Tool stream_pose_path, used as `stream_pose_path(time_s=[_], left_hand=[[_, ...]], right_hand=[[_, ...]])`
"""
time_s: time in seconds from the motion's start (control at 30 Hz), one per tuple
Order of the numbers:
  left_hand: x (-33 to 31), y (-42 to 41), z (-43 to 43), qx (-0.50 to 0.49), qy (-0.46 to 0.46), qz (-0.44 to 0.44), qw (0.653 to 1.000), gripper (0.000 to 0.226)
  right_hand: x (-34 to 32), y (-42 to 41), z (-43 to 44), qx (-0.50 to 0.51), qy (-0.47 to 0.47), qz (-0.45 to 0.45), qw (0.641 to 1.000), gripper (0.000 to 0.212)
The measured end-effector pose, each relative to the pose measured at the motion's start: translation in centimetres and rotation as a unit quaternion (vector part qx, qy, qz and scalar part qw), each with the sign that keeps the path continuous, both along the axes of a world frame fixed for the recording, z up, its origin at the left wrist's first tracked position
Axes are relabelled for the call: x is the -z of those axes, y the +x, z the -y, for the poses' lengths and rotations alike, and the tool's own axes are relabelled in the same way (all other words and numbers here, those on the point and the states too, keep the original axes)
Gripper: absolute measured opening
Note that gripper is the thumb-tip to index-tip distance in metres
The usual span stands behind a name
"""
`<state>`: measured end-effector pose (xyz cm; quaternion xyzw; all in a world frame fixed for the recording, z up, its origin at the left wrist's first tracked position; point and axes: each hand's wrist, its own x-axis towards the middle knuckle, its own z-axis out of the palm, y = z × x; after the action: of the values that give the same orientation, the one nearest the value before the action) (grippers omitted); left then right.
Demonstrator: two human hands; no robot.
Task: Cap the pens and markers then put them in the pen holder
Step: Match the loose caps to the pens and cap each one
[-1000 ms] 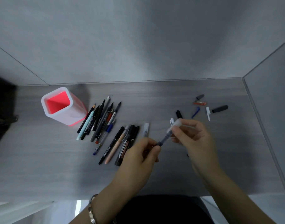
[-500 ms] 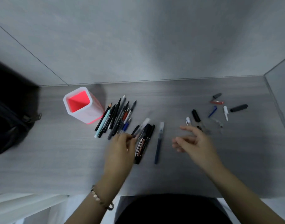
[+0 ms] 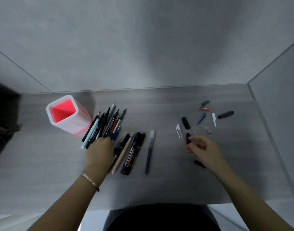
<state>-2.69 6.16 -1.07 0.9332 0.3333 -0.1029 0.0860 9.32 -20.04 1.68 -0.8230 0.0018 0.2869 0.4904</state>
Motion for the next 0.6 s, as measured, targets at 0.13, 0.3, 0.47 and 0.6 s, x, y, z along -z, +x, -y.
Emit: stream_pose_path(time_s=[0.13, 0.3, 0.47, 0.6], left_hand=[[-1.0, 0.7, 0.4, 0.010, 0.008, 0.002, 1.000, 0.024], [-4.4, 2.2, 3.0, -0.031, -0.133, 0.183, 0.974, 0.015], [-6.9, 2.9, 6.3, -0.073, -0.274, 0.228, 0.931, 0.018], [-7.7, 2.6, 7.4, -0.140, -0.388, 0.240, 0.879, 0.014]], right_hand=[[0.4, 4.3, 1.7, 0.014, -0.115, 0.112, 0.987, 0.023], [1.7, 9.9, 1.2, -0.064, -0.201, 0.194, 0.958, 0.029], [3.0, 11.5, -1.3, -0.080, -0.332, 0.167, 0.925, 0.030], [3.7, 10.9, -2.1, -0.016, -0.282, 0.160, 0.946, 0.029]])
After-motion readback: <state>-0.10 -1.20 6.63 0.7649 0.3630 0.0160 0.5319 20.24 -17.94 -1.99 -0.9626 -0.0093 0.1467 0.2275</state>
